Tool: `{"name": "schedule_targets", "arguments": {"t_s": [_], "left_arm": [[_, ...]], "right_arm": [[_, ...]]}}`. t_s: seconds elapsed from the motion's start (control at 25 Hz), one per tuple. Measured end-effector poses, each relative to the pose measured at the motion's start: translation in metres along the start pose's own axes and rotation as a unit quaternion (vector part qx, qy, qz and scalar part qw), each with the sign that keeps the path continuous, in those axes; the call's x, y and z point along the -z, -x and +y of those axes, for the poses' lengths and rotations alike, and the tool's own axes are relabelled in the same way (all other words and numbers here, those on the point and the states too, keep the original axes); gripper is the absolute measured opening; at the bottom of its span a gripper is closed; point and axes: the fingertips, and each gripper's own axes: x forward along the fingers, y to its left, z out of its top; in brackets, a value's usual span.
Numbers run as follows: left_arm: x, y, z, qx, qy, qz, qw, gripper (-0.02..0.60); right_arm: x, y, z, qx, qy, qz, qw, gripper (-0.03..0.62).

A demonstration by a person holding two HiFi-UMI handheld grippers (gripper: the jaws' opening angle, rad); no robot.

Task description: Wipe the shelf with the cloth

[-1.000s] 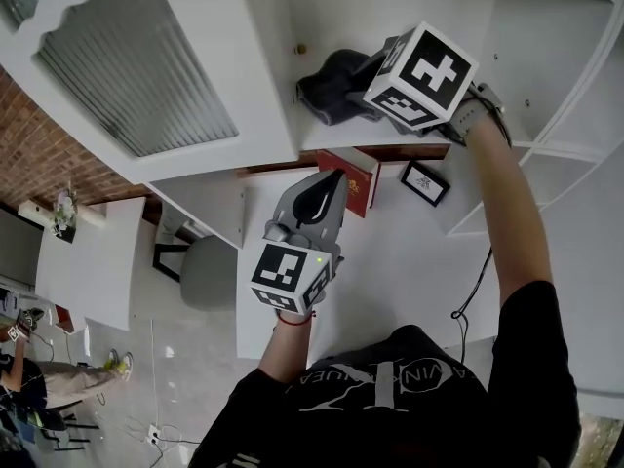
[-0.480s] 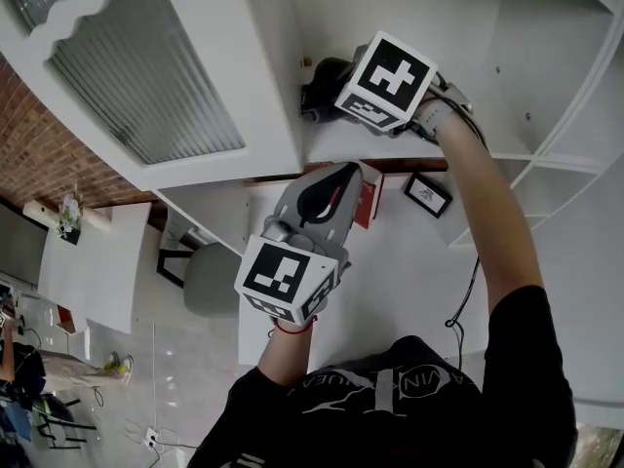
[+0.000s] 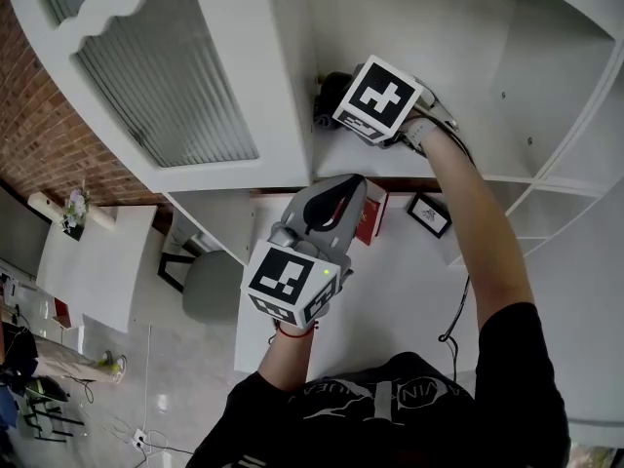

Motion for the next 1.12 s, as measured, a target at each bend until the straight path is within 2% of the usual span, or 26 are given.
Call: {"name": "schedule_targets", "arguments": {"t_s": [0.16,0.56,0.8,1.12], "left_arm": [[0.0,-0.001,-0.005,0.003,0.002,0.0,1.0,0.011],[0.006,0.005,-0.002,-0.009,-0.002,0.009,0.9999,0.011],[0.009,0.004,-0.006,-0.003,-0.001,0.013,0.9999,0.011],[0.012,-0.003,-0.02,0.018,-0.003,0.012,0.9998,0.011]], "right_arm": [[0.003,-0.006,-0.013,0.039,0.005,0.018,0.999,0.057],[0.038,0.007,-0.041,0.065,-0.042,0.048,0.996,0.044],[0.088,0.034,-0.074,0.106,-0.092,0.08,0.987,0.043],[0.162,0.072,-0.11,0.16,-0.156,0.12,0.967,0.043]]}}
